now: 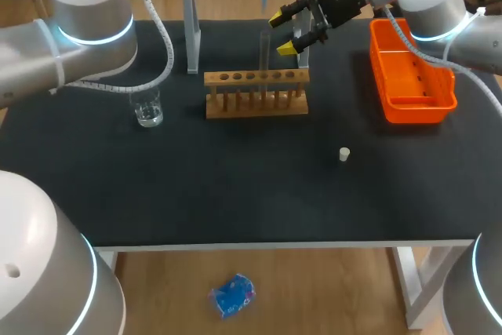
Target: Invert the test tube, pick up the pipette, mount the tip to pipette, aspirate from beaker and dispense into the tube, eject the tip, return the pipette, and cap with the stopper.
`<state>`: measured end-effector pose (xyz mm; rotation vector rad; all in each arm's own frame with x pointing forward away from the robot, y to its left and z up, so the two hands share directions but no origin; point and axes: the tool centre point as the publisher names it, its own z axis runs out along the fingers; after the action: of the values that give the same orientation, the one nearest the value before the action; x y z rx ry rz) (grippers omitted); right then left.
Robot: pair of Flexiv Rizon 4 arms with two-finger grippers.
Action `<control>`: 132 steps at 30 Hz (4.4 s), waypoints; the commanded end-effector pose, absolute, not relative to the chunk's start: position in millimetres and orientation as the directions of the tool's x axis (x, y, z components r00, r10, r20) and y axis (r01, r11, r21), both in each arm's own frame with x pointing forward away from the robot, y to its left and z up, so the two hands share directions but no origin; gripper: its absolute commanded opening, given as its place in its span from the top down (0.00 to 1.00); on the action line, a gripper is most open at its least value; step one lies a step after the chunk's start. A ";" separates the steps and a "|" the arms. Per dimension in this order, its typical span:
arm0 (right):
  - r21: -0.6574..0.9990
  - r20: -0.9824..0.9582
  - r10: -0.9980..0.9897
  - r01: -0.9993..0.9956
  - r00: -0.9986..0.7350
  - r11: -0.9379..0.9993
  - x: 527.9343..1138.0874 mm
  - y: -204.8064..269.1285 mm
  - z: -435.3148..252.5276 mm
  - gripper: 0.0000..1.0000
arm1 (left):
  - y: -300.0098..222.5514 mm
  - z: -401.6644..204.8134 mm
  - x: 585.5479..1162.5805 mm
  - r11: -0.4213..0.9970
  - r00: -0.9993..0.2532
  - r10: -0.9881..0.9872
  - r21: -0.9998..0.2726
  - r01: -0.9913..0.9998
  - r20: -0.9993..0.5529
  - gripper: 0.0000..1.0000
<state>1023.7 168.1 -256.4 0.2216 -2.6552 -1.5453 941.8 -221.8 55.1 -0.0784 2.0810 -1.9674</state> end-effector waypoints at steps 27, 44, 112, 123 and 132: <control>0.868 -0.018 -0.159 -0.094 -0.987 0.488 1025.0 167.6 -256.2 0.00 | -217.9 9.4 989.1 0.046 -0.980 -0.161 -0.993 0.107 -0.114 1.00; 0.868 -0.018 -0.159 -0.094 -0.987 0.488 1025.0 167.6 -256.2 0.00 | -221.7 -14.1 1006.8 0.035 -0.987 -0.149 -0.997 0.063 -0.067 1.00; 0.868 -0.018 -0.159 -0.094 -0.987 0.488 1025.0 167.6 -256.2 0.00 | -218.8 -32.1 1021.5 -0.005 -0.970 -0.238 -0.998 0.060 -0.058 1.00; 0.868 -0.018 -0.159 -0.094 -0.987 0.488 1025.0 167.6 -256.2 0.00 | -211.3 -30.2 1026.1 0.037 -0.955 -0.274 -0.994 0.102 -0.108 1.00; 0.868 -0.018 -0.159 -0.094 -0.987 0.488 1025.0 167.6 -256.2 0.00 | -207.7 -31.5 1025.3 0.062 -0.952 -0.283 -0.993 0.105 -0.118 1.00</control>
<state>1023.7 168.1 -256.4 0.2217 -2.6551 -1.5453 1027.2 -209.6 -32.4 -0.1774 2.0572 -1.9710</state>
